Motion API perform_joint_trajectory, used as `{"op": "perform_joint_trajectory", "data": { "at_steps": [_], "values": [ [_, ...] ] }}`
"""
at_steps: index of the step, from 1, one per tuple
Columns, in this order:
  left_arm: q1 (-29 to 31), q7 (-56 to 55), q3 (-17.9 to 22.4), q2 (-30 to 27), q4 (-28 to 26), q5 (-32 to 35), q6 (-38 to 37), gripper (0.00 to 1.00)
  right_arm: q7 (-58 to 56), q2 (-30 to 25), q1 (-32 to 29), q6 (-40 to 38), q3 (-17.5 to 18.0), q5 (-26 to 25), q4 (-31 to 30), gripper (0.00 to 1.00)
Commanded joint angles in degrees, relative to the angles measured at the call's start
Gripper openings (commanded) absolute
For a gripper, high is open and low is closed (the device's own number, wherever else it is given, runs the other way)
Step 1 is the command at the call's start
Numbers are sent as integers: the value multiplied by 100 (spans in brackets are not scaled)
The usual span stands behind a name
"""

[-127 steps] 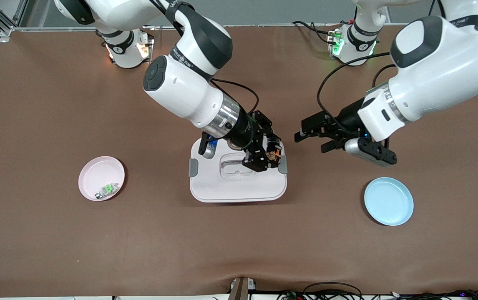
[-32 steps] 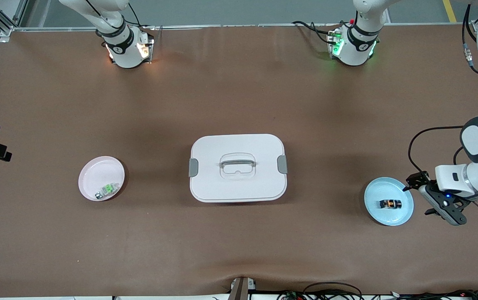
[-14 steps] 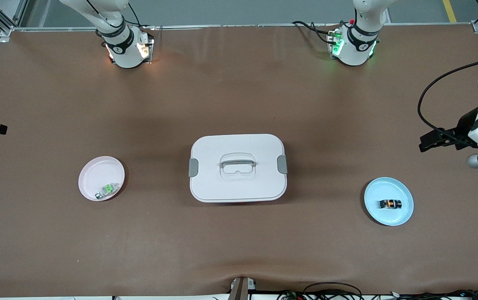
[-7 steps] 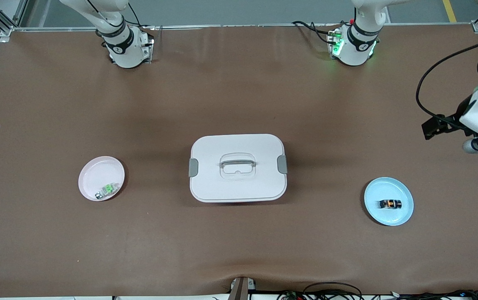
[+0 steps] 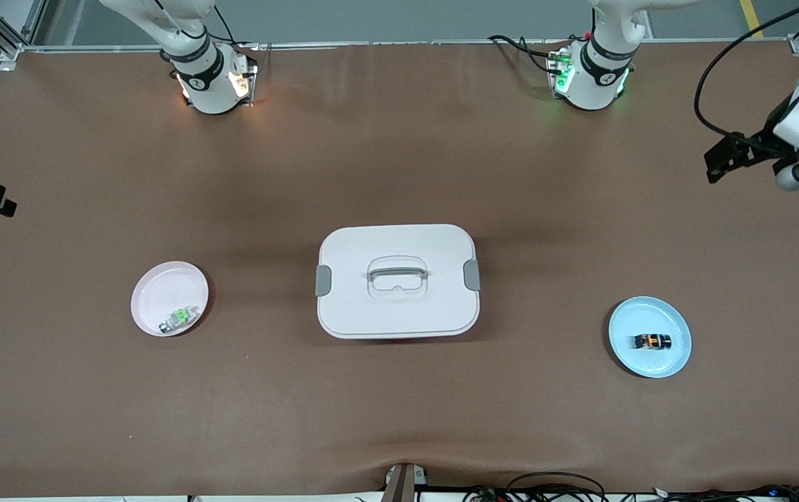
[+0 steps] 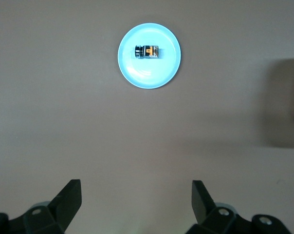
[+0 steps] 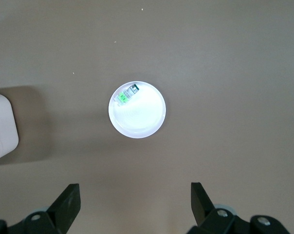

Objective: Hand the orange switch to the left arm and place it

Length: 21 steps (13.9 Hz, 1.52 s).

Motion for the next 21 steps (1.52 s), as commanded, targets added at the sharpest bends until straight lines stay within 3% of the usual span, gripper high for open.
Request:
{"op": "perform_joint_trajectory", "data": {
  "at_steps": [1, 8, 11, 14, 21],
  "values": [
    [-246, 81, 148, -394, -400, -158, 95, 100, 32, -644, 77, 389, -7, 56, -907, 100],
    [-343, 187, 121, -395, -313, -571, 60, 100, 32, -644, 174, 398, -166, 64, -907, 100],
    [-325, 187, 122, -132, 20, -554, 34, 100, 32, -653, 262, 389, -218, 64, -907, 100],
    [-334, 143, 139, 44, 171, -483, 34, 100, 32, -644, 1077, 397, -1094, 64, -907, 100],
    [-369, 160, 122, 229, 408, -79, 8, 100, 23, -635, 1001, 389, -1159, 196, -916, 100]
  ]
}}
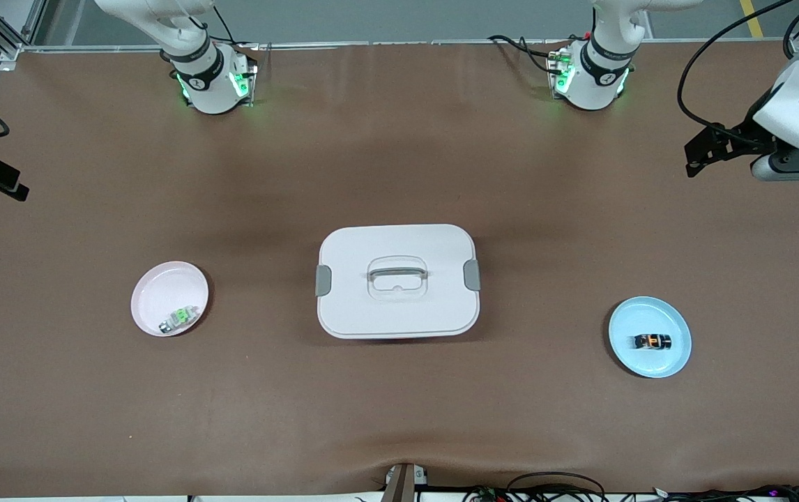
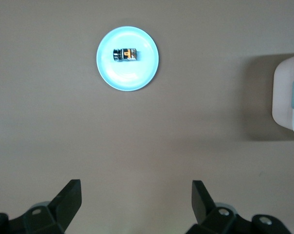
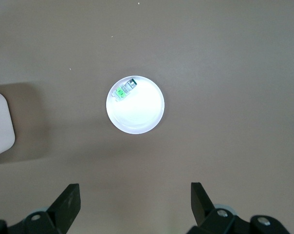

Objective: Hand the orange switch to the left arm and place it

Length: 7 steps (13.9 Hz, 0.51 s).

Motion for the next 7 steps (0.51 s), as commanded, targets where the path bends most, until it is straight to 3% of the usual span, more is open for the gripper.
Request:
{"op": "perform_joint_trajectory", "data": {
  "at_steps": [1, 4, 7],
  "values": [
    [-67, 89, 8, 133, 323, 127, -122, 100, 23, -133, -8, 77, -19, 81, -141, 100],
    [-67, 89, -1, 169, 350, 84, -158, 100, 14, -133, -516, 77, 523, 81, -132, 100],
    [-67, 98, -1, 169, 393, 31, -166, 100, 14, -133, -649, 77, 631, 81, -132, 100]
  ]
}}
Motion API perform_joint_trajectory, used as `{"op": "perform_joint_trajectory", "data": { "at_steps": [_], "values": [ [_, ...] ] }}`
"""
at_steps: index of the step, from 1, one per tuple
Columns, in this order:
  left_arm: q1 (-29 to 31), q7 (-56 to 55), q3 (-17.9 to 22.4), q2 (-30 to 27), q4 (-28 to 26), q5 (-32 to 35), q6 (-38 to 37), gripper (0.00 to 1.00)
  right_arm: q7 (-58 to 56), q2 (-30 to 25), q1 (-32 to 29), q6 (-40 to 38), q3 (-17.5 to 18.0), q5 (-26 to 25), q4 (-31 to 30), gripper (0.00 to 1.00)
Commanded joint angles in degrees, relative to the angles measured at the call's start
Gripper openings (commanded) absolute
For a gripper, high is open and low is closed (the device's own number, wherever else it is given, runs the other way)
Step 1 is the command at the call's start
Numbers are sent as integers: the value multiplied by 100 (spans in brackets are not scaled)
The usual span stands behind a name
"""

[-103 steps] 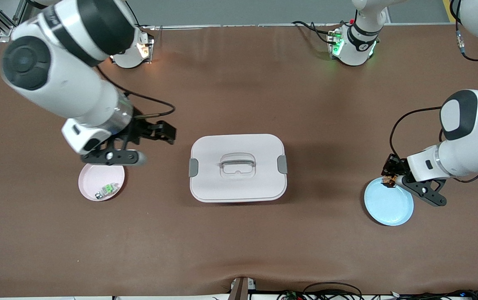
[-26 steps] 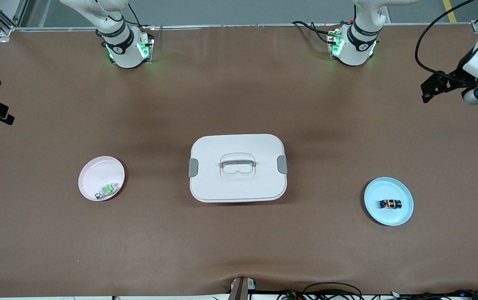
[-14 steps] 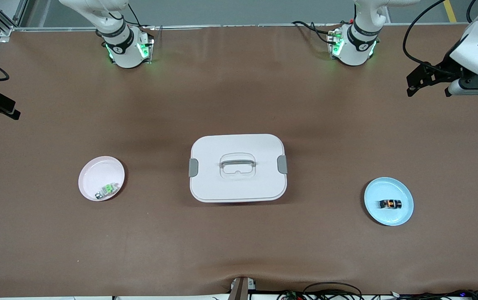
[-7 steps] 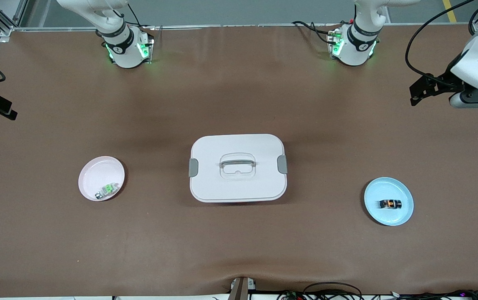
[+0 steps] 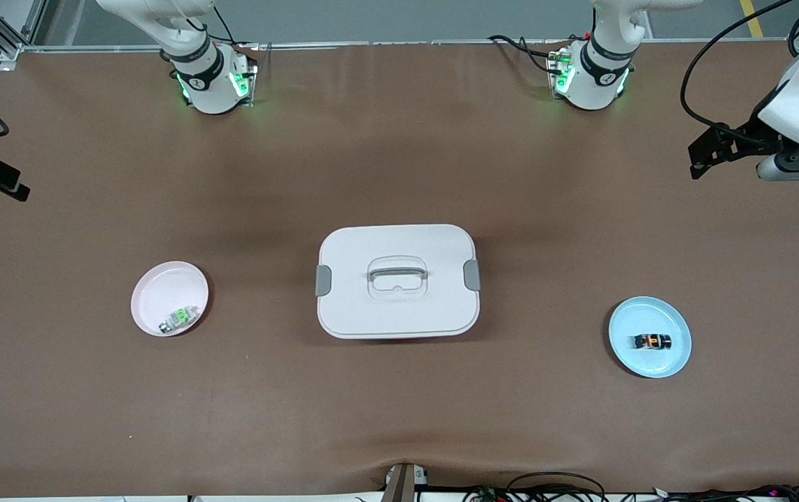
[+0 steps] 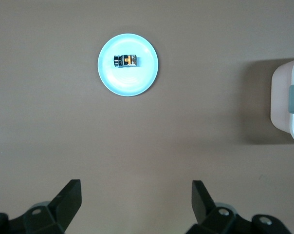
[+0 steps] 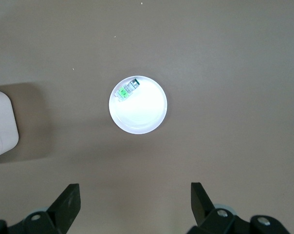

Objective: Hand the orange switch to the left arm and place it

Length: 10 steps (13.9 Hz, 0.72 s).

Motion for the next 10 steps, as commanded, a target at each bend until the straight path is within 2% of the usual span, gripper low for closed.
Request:
{"op": "perform_joint_trajectory", "data": {
  "at_steps": [1, 10],
  "values": [
    [-54, 42, 11, 71, 221, -4, -160, 100, 15, -133, -236, 59, 192, 47, -136, 100],
    [-1, -28, 20, 150, 292, -39, -291, 100, 15, -150, -51, 59, 122, 30, -127, 100]
  ]
}}
